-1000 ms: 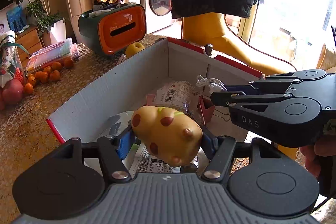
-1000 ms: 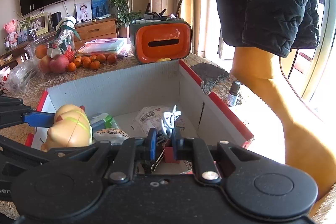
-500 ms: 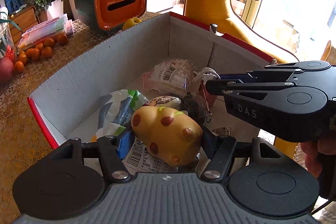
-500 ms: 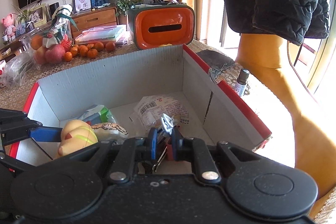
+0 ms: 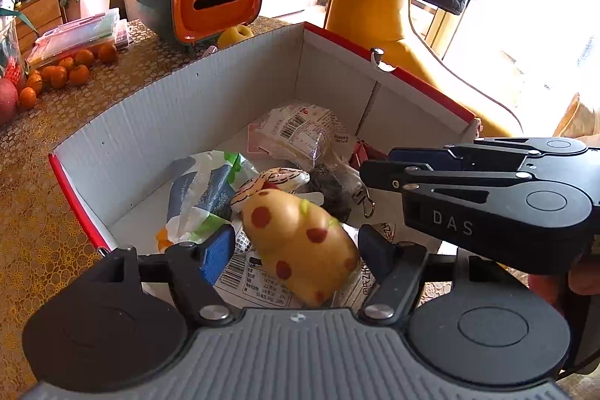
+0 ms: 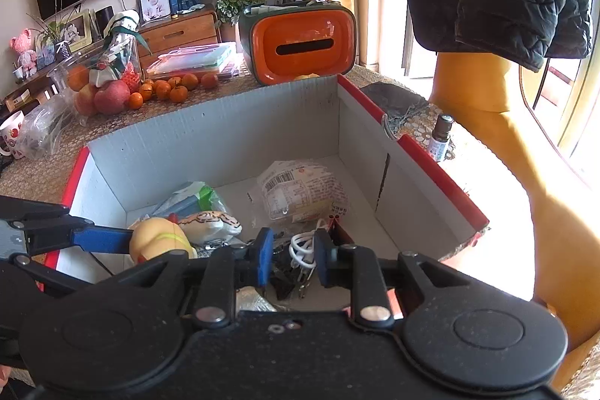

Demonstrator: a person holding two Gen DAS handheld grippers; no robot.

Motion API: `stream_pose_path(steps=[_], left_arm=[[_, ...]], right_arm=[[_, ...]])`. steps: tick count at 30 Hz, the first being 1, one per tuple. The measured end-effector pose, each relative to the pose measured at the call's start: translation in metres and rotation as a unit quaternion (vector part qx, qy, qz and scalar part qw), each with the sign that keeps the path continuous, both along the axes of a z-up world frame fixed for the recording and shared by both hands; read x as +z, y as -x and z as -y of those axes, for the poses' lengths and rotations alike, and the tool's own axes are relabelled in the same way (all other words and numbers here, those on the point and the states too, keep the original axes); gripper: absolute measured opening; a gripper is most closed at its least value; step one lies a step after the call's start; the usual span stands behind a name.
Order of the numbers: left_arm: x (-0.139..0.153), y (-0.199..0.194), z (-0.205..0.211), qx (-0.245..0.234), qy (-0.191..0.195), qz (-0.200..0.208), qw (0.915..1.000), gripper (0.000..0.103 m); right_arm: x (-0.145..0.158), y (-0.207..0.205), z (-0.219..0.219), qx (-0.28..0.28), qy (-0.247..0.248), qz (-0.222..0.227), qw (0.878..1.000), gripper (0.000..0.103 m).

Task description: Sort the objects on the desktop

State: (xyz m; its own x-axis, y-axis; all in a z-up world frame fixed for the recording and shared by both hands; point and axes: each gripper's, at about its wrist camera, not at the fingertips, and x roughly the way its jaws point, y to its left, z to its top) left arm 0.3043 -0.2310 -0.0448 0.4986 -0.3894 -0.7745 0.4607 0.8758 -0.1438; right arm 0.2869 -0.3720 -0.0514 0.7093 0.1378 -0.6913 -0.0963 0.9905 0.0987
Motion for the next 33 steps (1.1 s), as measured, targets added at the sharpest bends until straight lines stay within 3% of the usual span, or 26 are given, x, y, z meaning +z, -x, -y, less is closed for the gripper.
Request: stream_pose_path(steps=[16,23,33], left_arm=[[0.031,0.034,-0.035,0.038,0.035,0.016,0.9985,0.076],[0.05,0.05,-0.055,0.053,0.057,0.045,0.9959,0.076],[0.059,0.072,-0.075,0.067,0.052,0.066,0.9942,0.082]], right_arm=[[0.031,0.03,-0.001,0.023,-0.006,0.014,1.0,0.037],[0.046,0.046,-0.008,0.046,-0.011,0.022,0.999,0.041],[0.061,0.072,-0.028,0.081,-0.015,0.044,0.996,0.048]])
